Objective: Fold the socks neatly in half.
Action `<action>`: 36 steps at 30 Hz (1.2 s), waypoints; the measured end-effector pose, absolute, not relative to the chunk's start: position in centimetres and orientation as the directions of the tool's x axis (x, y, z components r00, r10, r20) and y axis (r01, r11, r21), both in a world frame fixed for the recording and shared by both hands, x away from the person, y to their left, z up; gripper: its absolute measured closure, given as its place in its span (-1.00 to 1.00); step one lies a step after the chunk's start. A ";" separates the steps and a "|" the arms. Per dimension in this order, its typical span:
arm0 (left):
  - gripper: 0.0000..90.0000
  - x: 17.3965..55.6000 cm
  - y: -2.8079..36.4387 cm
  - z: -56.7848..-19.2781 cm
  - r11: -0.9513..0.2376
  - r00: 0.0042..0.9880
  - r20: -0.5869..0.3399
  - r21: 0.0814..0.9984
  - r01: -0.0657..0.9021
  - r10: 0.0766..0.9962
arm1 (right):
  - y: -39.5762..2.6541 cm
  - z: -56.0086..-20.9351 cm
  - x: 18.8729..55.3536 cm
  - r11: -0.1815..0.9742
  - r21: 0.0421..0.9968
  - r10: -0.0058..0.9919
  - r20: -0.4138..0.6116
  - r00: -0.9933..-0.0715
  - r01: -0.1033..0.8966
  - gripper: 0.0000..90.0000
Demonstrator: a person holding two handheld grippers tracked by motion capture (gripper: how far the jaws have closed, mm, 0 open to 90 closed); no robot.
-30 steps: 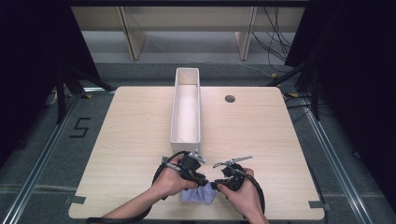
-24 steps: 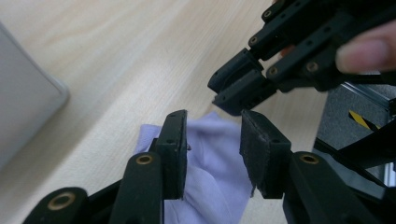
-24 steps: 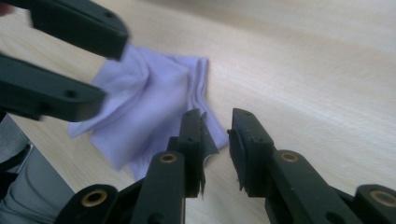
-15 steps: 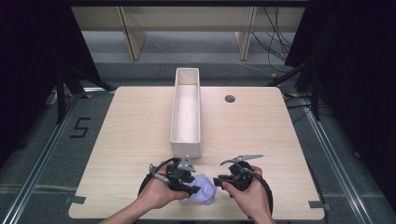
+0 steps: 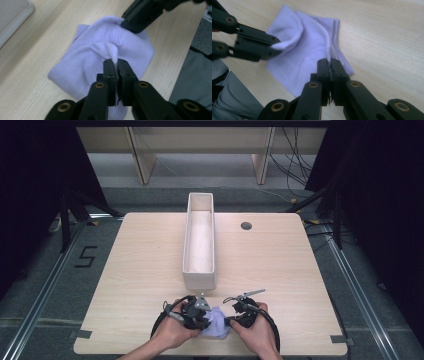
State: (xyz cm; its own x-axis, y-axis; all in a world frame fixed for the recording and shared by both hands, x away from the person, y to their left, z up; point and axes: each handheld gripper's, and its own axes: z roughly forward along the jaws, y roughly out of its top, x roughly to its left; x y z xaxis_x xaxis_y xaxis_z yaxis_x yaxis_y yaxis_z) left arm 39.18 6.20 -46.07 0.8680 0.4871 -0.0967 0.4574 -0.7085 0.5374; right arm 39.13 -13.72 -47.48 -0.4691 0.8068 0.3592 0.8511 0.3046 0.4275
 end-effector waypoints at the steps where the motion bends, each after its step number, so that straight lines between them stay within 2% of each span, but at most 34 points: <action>1: 0.94 39.2 6.3 -45.9 -0.705 0.867 -0.101 0.541 0.459 0.487 | -13.6 -47.6 39.1 0.303 0.424 0.807 0.362 -0.467 0.853 0.94; 4: 0.94 39.3 6.7 -45.0 -0.690 0.868 -0.100 0.565 0.452 0.486 | -13.7 -47.9 39.3 0.323 0.442 0.800 0.345 -0.491 0.837 0.95; 6: 0.94 39.2 6.7 -44.4 -0.659 0.858 -0.109 0.594 0.462 0.502 | -13.4 -47.8 39.2 0.301 0.418 0.815 0.355 -0.458 0.858 0.95; 9: 0.94 39.4 7.0 -43.1 -0.672 0.877 -0.080 0.611 0.418 0.473 | -13.4 -48.0 39.3 0.315 0.430 0.808 0.346 -0.477 0.846 0.95; 12: 0.93 39.1 6.4 -42.8 -0.670 0.888 -0.075 0.628 0.396 0.454 | -13.2 -48.1 39.3 0.296 0.419 0.814 0.359 -0.456 0.859 0.95; 15: 0.92 39.0 5.4 -43.4 -0.698 0.903 -0.072 0.610 0.376 0.424 | -13.3 -48.1 39.4 0.301 0.421 0.812 0.358 -0.461 0.856 0.95; 21: 0.91 39.0 4.2 -46.2 -0.709 0.900 -0.114 0.578 0.405 0.421 | -13.5 -48.3 39.5 0.295 0.434 0.792 0.387 -0.472 0.851 0.92; 24: 0.91 38.9 4.0 -46.9 -0.689 0.889 -0.131 0.585 0.427 0.439 | -14.0 -47.8 39.5 0.277 0.436 0.793 0.399 -0.460 0.856 0.84; 25: 0.90 39.1 4.1 -46.9 -0.709 0.899 -0.116 0.575 0.408 0.423 | -13.9 -47.4 39.3 0.242 0.422 0.803 0.419 -0.424 0.874 0.83; 26: 0.89 38.9 4.0 -47.0 -0.683 0.889 -0.127 0.595 0.424 0.440 | -14.3 -46.7 39.3 0.222 0.442 0.800 0.427 -0.421 0.869 0.83; 27: 0.87 39.0 4.1 -46.8 -0.709 0.902 -0.107 0.581 0.399 0.419 | -14.6 -46.3 39.4 0.226 0.487 0.795 0.409 -0.448 0.844 0.83; 31: 0.75 38.6 4.0 -46.9 -0.686 0.898 -0.122 0.604 0.405 0.422 | -15.0 -44.4 39.4 0.229 0.523 0.800 0.380 -0.465 0.821 0.82; 33: 0.53 38.1 4.8 -45.8 -0.686 0.912 -0.103 0.627 0.370 0.397 | -14.1 -43.8 39.3 0.253 0.525 0.787 0.376 -0.488 0.812 0.80; 36: 0.49 37.5 5.8 -45.0 -0.664 0.911 -0.103 0.652 0.366 0.400 | -13.6 -43.9 39.3 0.286 0.540 0.773 0.358 -0.523 0.791 0.79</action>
State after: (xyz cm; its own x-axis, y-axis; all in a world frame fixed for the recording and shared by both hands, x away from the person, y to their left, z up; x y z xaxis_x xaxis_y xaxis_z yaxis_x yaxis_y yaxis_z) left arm 37.54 5.77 -44.98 0.9105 0.4002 -0.1035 0.3659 -0.6638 0.6523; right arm 39.32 -13.62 -43.94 -0.5234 0.7732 0.3579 0.7914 0.2856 0.5405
